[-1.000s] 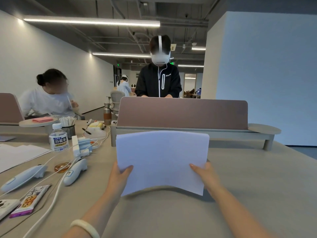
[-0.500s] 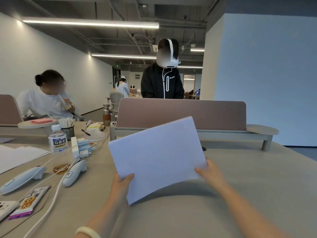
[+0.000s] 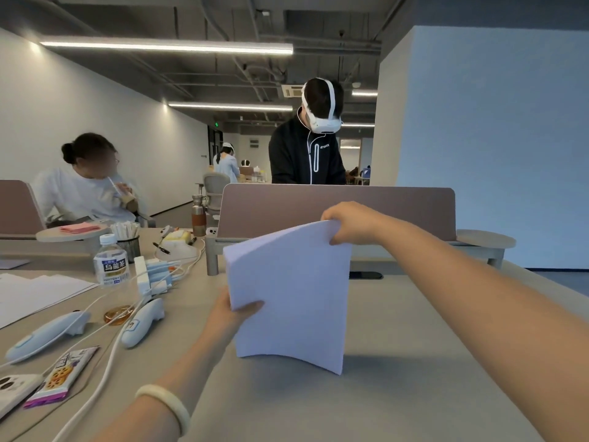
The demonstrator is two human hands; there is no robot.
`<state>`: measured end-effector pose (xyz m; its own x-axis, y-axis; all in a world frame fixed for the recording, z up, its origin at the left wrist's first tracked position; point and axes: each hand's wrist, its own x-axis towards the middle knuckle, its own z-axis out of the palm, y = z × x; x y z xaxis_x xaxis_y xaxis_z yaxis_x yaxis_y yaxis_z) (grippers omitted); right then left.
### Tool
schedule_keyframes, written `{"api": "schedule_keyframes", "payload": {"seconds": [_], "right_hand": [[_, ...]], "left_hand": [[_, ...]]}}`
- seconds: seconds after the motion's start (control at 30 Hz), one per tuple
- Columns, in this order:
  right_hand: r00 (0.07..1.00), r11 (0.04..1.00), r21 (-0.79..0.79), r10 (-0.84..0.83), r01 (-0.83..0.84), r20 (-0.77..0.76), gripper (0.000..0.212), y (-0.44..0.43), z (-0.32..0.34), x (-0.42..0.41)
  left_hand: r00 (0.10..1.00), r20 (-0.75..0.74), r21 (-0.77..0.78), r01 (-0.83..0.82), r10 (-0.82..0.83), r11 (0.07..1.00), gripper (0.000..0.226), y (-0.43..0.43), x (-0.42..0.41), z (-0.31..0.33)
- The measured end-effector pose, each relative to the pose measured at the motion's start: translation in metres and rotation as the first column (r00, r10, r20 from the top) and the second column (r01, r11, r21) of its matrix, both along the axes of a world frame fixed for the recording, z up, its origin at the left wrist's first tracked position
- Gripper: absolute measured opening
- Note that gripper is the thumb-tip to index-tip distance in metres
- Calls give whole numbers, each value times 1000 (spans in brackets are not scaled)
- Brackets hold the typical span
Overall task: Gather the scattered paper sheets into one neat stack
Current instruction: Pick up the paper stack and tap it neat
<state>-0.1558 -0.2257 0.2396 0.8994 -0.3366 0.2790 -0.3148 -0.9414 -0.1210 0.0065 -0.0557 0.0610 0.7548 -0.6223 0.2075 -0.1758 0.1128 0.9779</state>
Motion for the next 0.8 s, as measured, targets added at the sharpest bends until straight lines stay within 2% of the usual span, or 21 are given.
{"api": "schedule_keyframes", "payload": {"seconds": [0.03, 0.1, 0.17, 0.2, 0.27, 0.3, 0.37, 0.47, 0.53, 0.67, 0.8], "right_hand": [[1000, 1000, 8, 8, -8, 16, 20, -1, 1, 3], [993, 993, 113, 13, -27, 117, 29, -7, 0, 5], [953, 939, 339, -45, -62, 300, 45, -14, -13, 3], [915, 864, 491, -102, -113, 391, 51, -18, -24, 2], [843, 637, 725, -216, -261, 493, 53, -26, -57, 2], [831, 544, 779, -243, -310, 500, 51, -29, -75, 4], [849, 461, 834, -267, -303, 456, 44, -28, -111, 9], [838, 427, 864, -340, -268, 428, 28, -18, -154, 20], [786, 470, 845, -409, -254, 463, 23, -15, -169, 29], [712, 524, 818, -478, -238, 514, 20, -12, -158, 35], [708, 552, 799, -465, -239, 532, 17, -10, -159, 28]], "left_hand": [[1000, -27, -19, 14, -14, 1000, 51, 1, -4, 3], [996, -82, -32, -22, 19, 999, 45, 1, -4, 4], [996, -82, -24, -29, 27, 999, 36, 0, -3, 6], [996, -86, -26, -28, 25, 999, 32, 0, -2, 6], [994, -102, -39, -29, 25, 999, 37, -2, -1, 7], [995, -100, -45, -37, 32, 998, 36, -3, -2, 8], [994, -101, -69, -51, 43, 996, 23, -5, -4, 8], [990, -89, -128, -120, 109, 985, 16, -11, -7, 2], [986, -80, -162, -159, 147, 974, 21, -17, -13, 0], [985, -32, -204, -171, 168, 964, 28, -25, -14, 12], [988, 1, -213, -151, 155, 965, 32, -26, -12, 6]]}}
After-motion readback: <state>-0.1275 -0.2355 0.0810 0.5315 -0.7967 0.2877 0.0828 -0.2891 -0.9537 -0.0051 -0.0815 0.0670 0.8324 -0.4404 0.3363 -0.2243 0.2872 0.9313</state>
